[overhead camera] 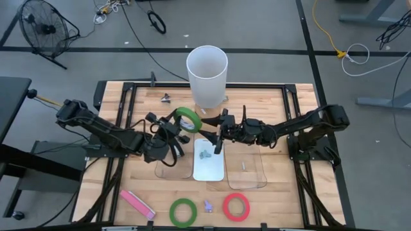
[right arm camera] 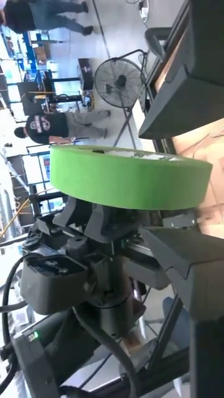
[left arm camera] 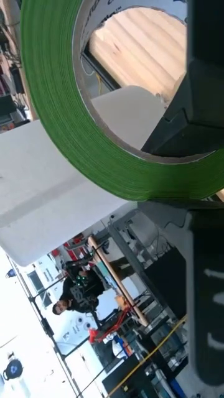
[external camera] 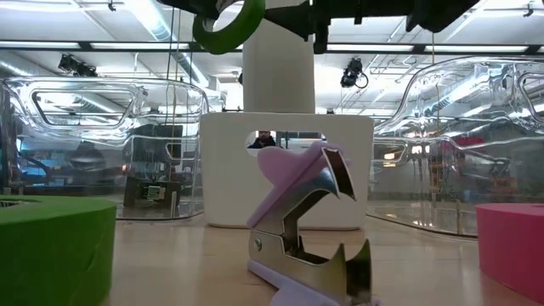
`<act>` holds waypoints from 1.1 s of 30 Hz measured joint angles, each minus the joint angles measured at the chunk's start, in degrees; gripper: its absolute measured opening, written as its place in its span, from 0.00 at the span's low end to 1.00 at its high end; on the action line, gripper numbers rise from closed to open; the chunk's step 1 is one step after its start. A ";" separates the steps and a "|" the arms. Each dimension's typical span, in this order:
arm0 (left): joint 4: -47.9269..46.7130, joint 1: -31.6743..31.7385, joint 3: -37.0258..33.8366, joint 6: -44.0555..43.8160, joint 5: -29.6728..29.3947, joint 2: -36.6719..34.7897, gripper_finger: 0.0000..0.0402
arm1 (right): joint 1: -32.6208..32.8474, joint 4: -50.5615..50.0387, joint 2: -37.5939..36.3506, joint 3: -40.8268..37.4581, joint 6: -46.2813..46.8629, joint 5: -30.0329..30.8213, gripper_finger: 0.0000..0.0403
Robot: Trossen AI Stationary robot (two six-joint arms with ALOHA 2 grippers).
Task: Pick and place Stapler, Stapler remover, tape
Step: Put the top green tape into the right transparent bin
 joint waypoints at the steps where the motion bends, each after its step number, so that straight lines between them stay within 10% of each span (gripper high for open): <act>1: -0.04 0.02 0.00 0.02 0.08 0.00 0.21 | -0.01 0.08 0.43 0.44 -0.06 -0.01 0.60; 9: 0.79 -0.02 0.00 0.00 1.01 0.00 0.21 | -0.02 -1.81 5.21 6.24 -3.70 0.03 0.55; 15: 0.63 -0.09 0.00 0.22 0.27 0.00 0.21 | -0.09 -5.20 5.52 7.45 -4.20 1.55 0.22; 33: 1.29 -4.16 0.26 8.92 0.51 0.00 0.44 | 1.08 -20.64 -2.44 7.60 -8.11 0.86 0.22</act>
